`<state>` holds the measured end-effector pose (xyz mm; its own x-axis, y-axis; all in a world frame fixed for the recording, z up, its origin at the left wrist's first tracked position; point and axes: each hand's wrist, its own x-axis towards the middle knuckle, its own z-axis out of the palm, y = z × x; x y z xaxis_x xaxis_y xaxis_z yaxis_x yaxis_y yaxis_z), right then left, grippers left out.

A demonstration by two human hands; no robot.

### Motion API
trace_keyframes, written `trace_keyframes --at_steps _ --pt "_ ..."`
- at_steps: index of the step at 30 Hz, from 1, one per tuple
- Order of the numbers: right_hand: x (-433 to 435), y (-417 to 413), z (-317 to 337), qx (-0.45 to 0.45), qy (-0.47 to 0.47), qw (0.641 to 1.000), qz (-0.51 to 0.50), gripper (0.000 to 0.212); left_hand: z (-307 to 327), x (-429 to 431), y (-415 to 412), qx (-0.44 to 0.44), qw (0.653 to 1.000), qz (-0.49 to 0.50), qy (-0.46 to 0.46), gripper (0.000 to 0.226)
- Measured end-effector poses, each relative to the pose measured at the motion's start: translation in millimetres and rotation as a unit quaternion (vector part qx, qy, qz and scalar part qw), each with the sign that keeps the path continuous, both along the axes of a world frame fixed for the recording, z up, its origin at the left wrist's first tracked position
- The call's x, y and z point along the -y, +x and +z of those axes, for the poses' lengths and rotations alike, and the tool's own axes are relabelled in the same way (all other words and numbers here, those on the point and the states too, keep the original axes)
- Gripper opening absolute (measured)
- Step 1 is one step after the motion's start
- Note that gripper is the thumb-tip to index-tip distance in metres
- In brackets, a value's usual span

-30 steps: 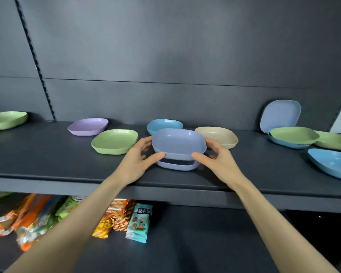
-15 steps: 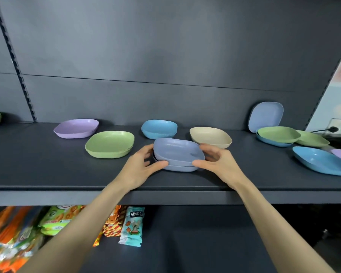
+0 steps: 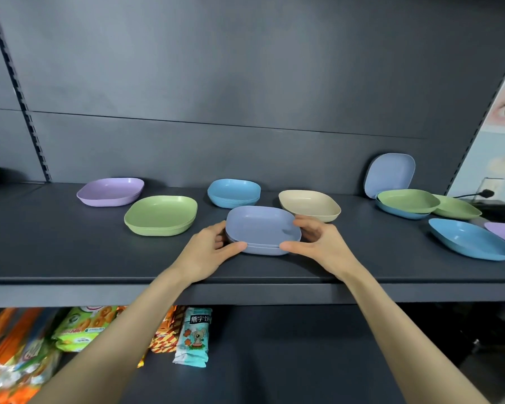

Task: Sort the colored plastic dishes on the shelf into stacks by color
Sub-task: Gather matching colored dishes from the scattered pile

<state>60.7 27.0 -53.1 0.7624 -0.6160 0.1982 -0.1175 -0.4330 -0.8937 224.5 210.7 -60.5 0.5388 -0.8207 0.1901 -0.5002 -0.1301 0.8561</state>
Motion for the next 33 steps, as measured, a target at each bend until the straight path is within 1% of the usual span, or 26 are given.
trace_keyframes --at_steps 2,4,6,8,11,13,15,18,23,27,33 --pt "-3 0 2 0.000 0.000 1.000 -0.008 0.063 3 0 -4 -0.011 1.000 0.005 -0.004 0.048" --pt "-7 -1 6 0.002 0.003 1.000 -0.020 0.055 5 -2 -8 -0.005 0.999 0.035 -0.016 0.049" --pt "-8 -5 10 -0.004 -0.026 0.999 -0.036 0.042 5 -3 -10 0.059 0.995 0.070 -0.027 0.046" --pt "-4 -12 16 -0.023 -0.096 0.993 -0.061 0.035 9 -4 -11 0.143 0.985 0.093 -0.028 0.044" --pt "13 -27 33 -0.054 -0.191 0.975 -0.103 0.038 32 6 -16 0.243 0.963 0.105 -0.042 0.039" --pt "30 -38 49 -0.078 -0.238 0.960 -0.121 0.040 54 19 -22 0.275 0.956 0.092 -0.051 0.041" --pt "45 -50 66 -0.108 -0.287 0.943 -0.131 0.044 74 39 -30 0.304 0.950 0.057 -0.039 0.045" --pt "68 -71 91 -0.145 -0.324 0.923 -0.152 0.050 97 72 -44 0.356 0.934 0.002 -0.003 0.053" --pt "121 -102 122 -0.181 -0.361 0.897 -0.180 0.055 125 134 -71 0.453 0.891 -0.021 0.021 0.061" --pt "165 -122 140 -0.183 -0.396 0.882 -0.180 0.054 137 187 -92 0.496 0.868 -0.011 0.023 0.064" --pt "242 -148 154 -0.196 -0.423 0.871 -0.159 0.055 144 269 -126 0.492 0.870 0.012 0.035 0.065"
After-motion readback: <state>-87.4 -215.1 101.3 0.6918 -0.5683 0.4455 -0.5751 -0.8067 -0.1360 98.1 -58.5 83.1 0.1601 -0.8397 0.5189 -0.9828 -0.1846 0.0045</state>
